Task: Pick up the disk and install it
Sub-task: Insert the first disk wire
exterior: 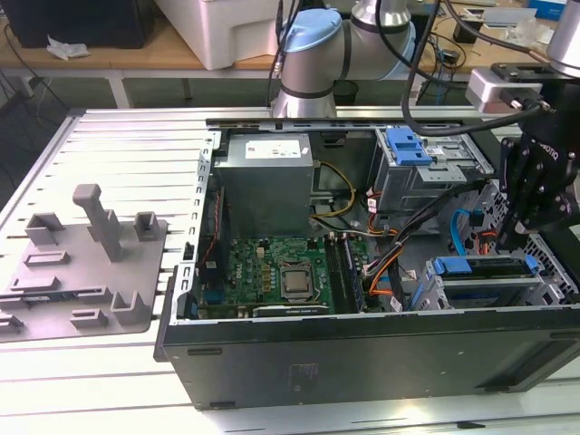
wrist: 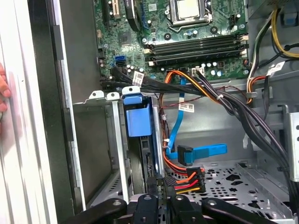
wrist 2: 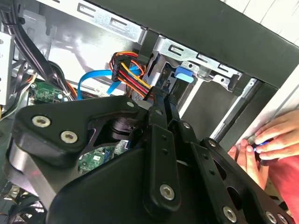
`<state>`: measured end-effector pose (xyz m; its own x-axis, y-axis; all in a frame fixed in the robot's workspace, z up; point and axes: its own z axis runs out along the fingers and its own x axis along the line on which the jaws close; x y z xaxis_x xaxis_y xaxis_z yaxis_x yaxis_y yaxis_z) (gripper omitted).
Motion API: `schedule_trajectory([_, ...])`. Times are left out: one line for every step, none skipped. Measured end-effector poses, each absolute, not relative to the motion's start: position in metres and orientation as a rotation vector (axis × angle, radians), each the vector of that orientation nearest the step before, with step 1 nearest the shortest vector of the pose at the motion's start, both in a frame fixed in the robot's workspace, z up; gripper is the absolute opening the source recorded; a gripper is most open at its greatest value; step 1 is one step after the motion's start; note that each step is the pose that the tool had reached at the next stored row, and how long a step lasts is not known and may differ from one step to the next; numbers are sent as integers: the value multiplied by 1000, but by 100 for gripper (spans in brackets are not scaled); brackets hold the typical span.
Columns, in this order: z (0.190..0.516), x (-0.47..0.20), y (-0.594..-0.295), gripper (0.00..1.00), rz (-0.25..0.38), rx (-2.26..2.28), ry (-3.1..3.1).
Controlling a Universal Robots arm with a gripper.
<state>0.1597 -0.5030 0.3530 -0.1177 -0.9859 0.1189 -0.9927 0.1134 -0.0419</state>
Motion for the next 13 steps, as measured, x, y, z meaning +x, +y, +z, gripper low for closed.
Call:
schedule_trajectory([353,160,-503,17,170,2045,-2298])
schedule_trajectory([353,160,-503,17,170,2045,-2298])
schedule_trajectory([353,160,-503,17,170,2045,-2298])
schedule_trajectory([353,160,-503,17,170,2045,-2298])
schedule_trajectory([353,160,-503,17,170,2045,-2298])
schedule_trajectory([353,160,-503,17,171,2045,-2298])
schedule_trajectory([353,160,-503,17,170,2045,-2298])
schedule_trajectory([353,160,-503,17,170,2045,-2298])
schedule_trajectory([353,160,-503,17,171,2045,-2298])
schedule_trajectory([353,160,-503,17,170,2045,-2298])
schedule_trajectory([353,160,-503,17,170,2045,-2298])
schedule_trajectory([353,160,-504,17,169,2046,-2299])
schedule_trajectory([353,160,-505,17,165,2047,-2300])
